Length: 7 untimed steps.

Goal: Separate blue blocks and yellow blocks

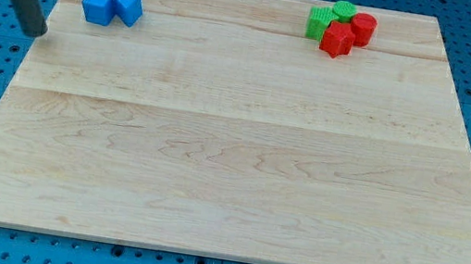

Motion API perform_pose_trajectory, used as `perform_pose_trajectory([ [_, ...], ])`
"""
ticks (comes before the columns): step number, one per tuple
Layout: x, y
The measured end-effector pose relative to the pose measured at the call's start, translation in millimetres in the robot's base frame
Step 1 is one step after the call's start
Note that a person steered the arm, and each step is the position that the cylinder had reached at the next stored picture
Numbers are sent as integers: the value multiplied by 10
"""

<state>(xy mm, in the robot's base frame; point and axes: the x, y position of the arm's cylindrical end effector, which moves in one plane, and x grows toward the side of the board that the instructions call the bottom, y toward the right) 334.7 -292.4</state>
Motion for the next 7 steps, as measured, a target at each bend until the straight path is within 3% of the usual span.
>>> perform_pose_trajectory([
  [3, -589, -116],
  [7, -585, 1012],
])
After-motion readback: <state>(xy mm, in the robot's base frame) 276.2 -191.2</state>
